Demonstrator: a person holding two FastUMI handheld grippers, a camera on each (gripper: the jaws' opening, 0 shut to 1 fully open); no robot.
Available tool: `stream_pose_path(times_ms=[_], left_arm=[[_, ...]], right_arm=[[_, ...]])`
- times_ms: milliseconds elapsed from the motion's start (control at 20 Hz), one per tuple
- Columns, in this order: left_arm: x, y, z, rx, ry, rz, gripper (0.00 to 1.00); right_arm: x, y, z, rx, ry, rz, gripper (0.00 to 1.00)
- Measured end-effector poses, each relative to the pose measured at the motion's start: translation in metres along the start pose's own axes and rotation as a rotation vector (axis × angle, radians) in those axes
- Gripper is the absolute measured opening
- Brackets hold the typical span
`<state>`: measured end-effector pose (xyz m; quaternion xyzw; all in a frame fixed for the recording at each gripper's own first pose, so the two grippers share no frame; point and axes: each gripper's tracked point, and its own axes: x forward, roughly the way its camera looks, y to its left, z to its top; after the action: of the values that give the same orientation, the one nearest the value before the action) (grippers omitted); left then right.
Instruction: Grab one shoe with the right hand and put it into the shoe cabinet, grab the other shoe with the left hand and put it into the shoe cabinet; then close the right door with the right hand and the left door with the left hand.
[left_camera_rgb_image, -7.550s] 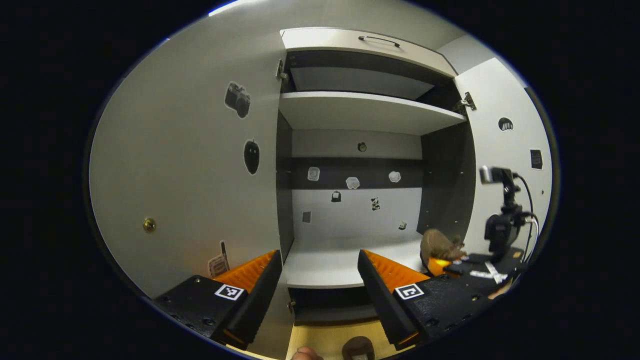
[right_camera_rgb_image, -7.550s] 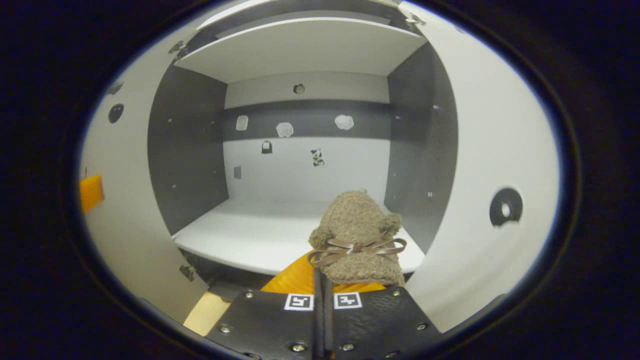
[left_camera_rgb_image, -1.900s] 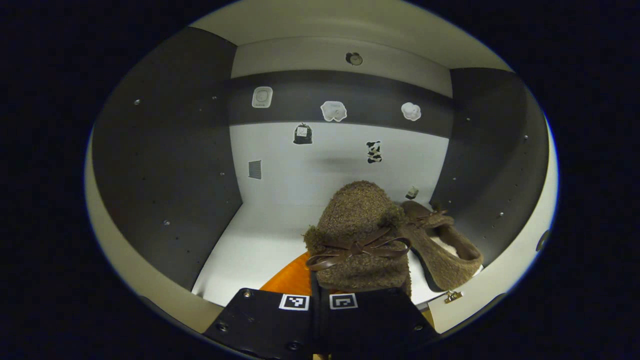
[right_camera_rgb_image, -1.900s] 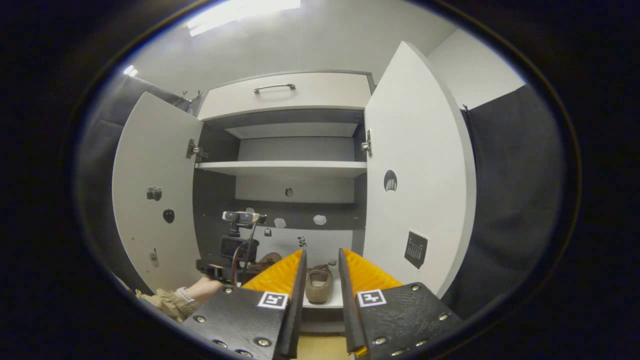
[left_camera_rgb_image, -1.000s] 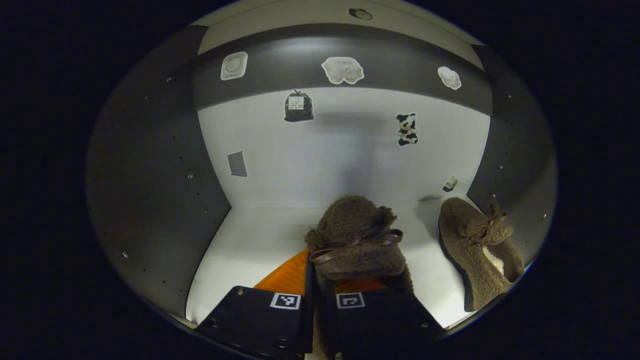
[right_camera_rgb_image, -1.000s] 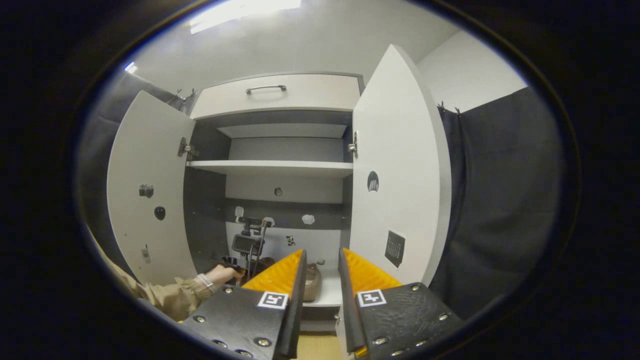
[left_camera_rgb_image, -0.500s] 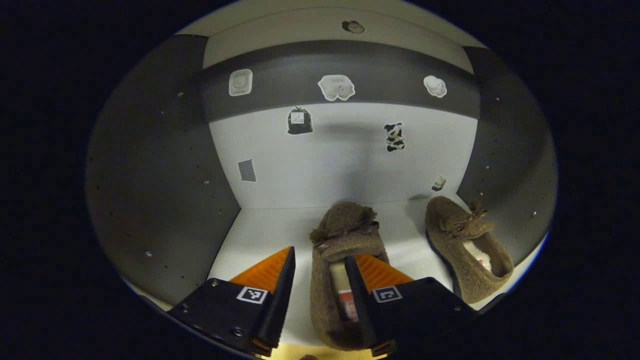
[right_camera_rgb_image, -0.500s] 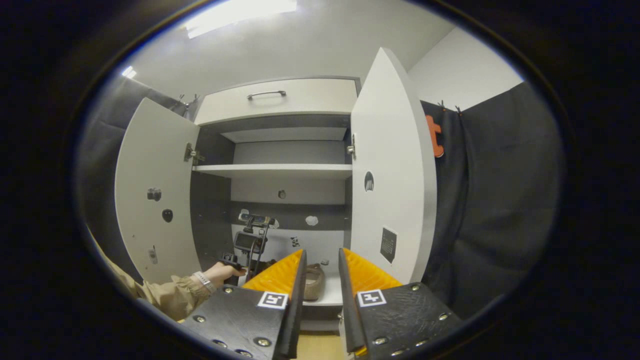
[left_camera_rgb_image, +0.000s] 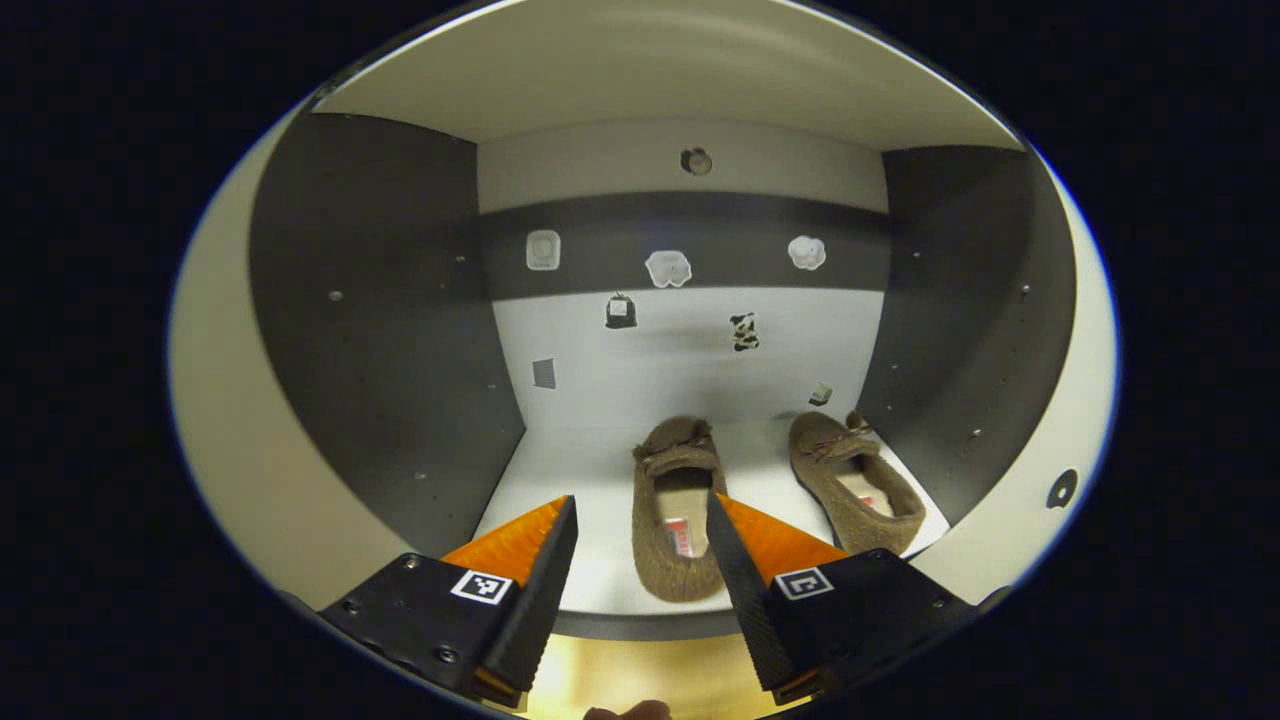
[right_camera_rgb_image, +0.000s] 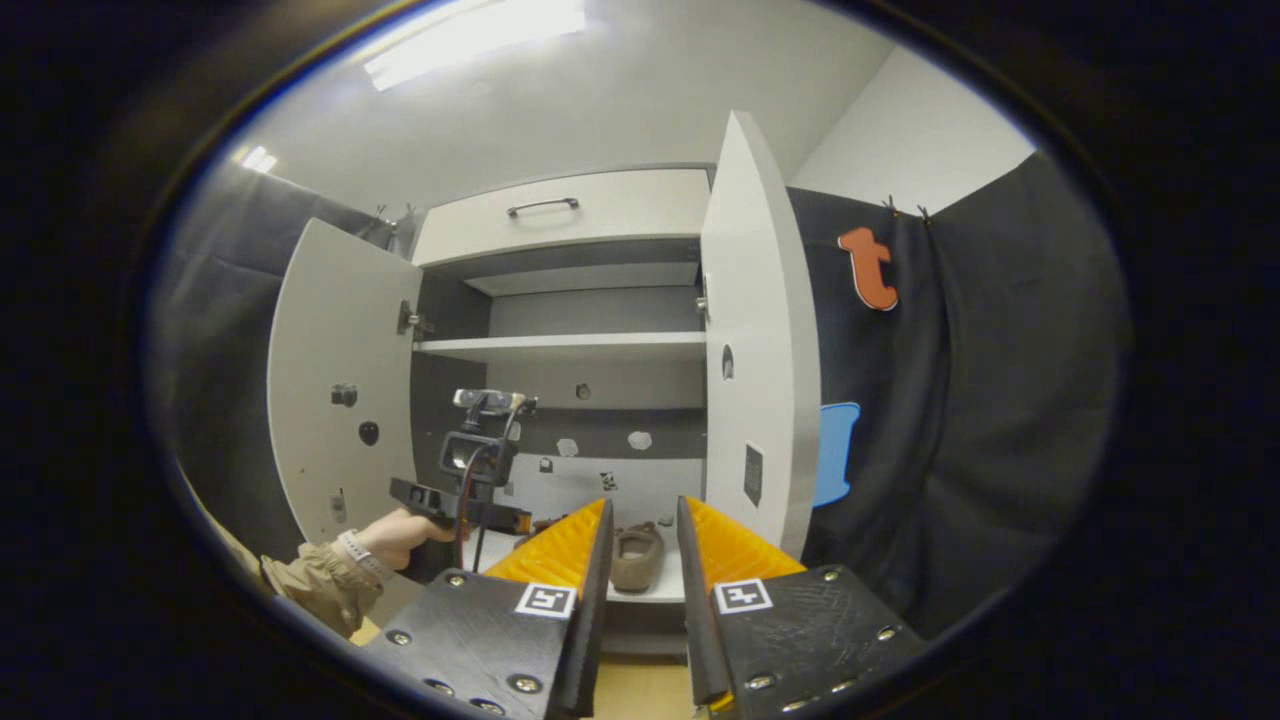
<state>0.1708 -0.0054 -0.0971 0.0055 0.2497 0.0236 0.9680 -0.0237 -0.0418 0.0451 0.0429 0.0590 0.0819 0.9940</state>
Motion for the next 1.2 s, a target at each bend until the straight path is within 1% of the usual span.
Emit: stream_pose_path(times_ms=[50,100,250,450,500,600,650,700,750,800,850,900,1000,1050,1100,1150,1200], left_arm=[[-0.013,0.001,0.002,-0.004,-0.014,0.001,0.82],[-0.026,0.0,0.003,-0.01,-0.027,-0.006,0.88],[-0.063,-0.001,0.006,-0.035,-0.063,-0.021,0.89],[-0.11,-0.005,0.006,-0.042,-0.106,-0.048,0.89],[-0.122,-0.003,0.0,-0.042,-0.118,-0.058,0.89],[-0.141,-0.009,-0.002,-0.049,-0.136,-0.075,0.89],[-0.15,-0.011,-0.003,-0.048,-0.14,-0.085,0.89],[-0.158,-0.014,-0.004,-0.044,-0.145,-0.098,0.89],[-0.167,-0.016,-0.005,-0.036,-0.149,-0.109,0.89],[-0.174,-0.018,-0.007,-0.031,-0.152,-0.122,0.89],[-0.182,-0.019,-0.008,-0.031,-0.156,-0.132,0.89],[-0.189,-0.019,-0.007,-0.039,-0.166,-0.139,0.89],[-0.202,-0.023,-0.002,-0.082,-0.205,-0.171,0.89],[-0.209,-0.024,-0.001,-0.098,-0.216,-0.187,0.88],[-0.216,-0.021,-0.003,-0.104,-0.224,-0.191,0.87],[-0.222,-0.015,-0.003,-0.099,-0.232,-0.181,0.87],[-0.227,-0.009,-0.003,-0.092,-0.24,-0.165,0.87]], right_arm=[[-0.004,-0.002,0.001,0.003,-0.001,0.006,0.36],[-0.009,-0.006,0.002,0.008,-0.005,0.008,0.36],[-0.024,-0.019,0.006,0.012,-0.014,0.008,0.36],[-0.041,-0.053,0.009,-0.008,-0.025,-0.045,0.36],[-0.045,-0.065,0.009,-0.01,-0.024,-0.066,0.36],[-0.046,-0.086,0.0,-0.007,-0.006,-0.101,0.36],[-0.046,-0.093,-0.003,-0.004,0.002,-0.113,0.33],[-0.043,-0.1,-0.009,-0.003,0.012,-0.118,0.39],[-0.04,-0.108,-0.013,-0.005,0.023,-0.124,0.39],[-0.034,-0.111,-0.02,-0.006,0.031,-0.122,0.36],[-0.029,-0.115,-0.024,-0.006,0.039,-0.121,0.47],[-0.024,-0.117,-0.03,-0.006,0.048,-0.112,0.43],[-0.019,-0.121,-0.041,-0.002,0.065,-0.098,0.57],[-0.016,-0.122,-0.045,0.005,0.078,-0.089,0.6],[-0.013,-0.119,-0.05,0.019,0.089,-0.069,0.6],[-0.011,-0.116,-0.055,0.035,0.102,-0.048,0.62],[-0.01,-0.116,-0.058,0.042,0.111,-0.044,0.58]])
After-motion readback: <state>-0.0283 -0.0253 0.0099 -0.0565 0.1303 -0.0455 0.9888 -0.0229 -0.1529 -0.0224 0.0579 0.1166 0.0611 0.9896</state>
